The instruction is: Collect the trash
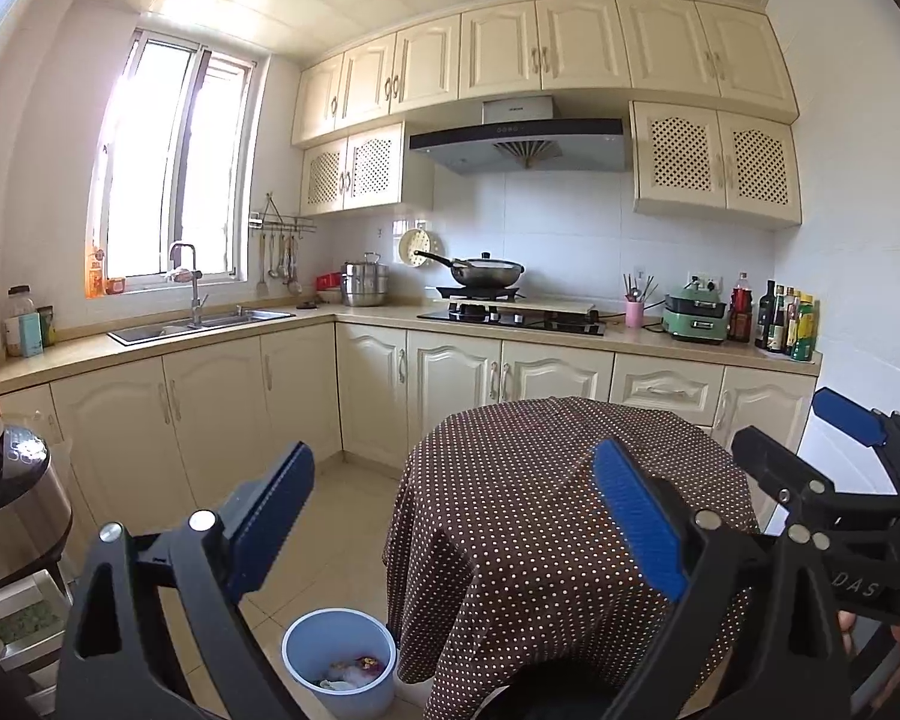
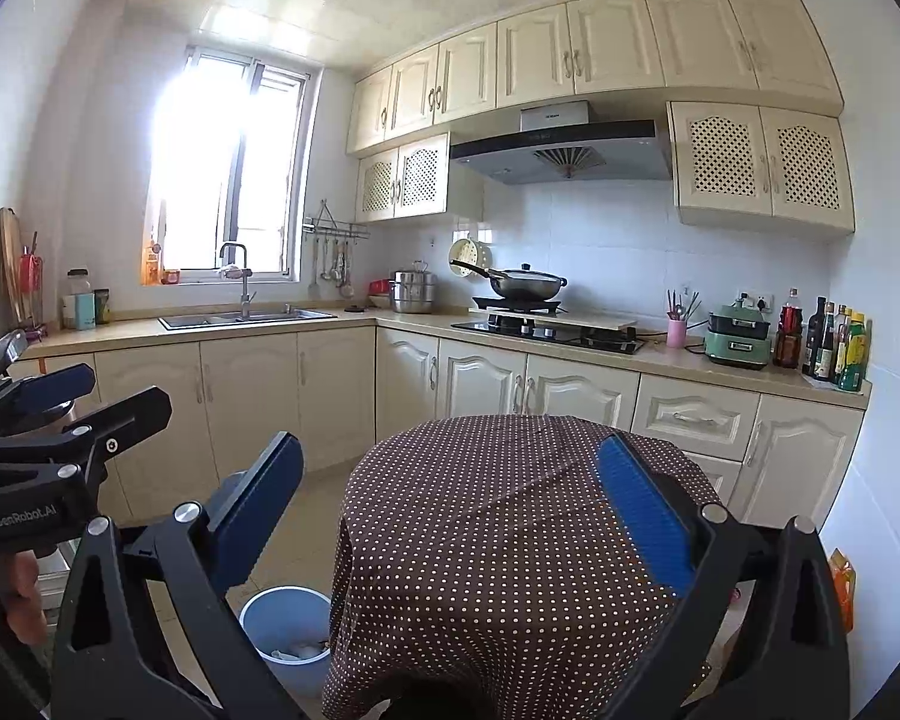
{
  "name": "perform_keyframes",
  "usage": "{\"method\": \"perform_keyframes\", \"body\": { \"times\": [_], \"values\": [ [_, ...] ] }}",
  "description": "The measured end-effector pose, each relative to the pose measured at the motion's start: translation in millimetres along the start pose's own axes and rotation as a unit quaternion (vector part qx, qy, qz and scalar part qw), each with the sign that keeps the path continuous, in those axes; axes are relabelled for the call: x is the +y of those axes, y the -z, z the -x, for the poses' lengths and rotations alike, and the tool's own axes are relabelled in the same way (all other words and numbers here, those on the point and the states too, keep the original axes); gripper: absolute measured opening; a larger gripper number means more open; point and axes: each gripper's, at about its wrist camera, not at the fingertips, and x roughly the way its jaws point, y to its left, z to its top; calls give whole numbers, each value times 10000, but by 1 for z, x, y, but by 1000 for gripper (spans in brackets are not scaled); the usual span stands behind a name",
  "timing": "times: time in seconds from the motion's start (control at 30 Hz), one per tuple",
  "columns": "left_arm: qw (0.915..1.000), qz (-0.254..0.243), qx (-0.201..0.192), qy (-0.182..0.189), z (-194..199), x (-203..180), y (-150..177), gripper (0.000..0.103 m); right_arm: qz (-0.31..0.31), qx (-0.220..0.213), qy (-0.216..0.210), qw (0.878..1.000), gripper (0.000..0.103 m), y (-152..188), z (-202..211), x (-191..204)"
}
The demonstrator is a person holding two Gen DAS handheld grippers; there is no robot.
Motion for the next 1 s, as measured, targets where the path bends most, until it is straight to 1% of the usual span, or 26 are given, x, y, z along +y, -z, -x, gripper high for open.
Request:
{"method": "perform_keyframes", "body": {
  "times": [0.57,1.0],
  "values": [
    [10000,27,-24,-62,1,5,1,93,115,-47,-177,9998,96,-5,9,19],
    [9999,64,28,-78,-2,8,4,93,126,-35,-207,9997,96,-8,7,22]
  ]
}}
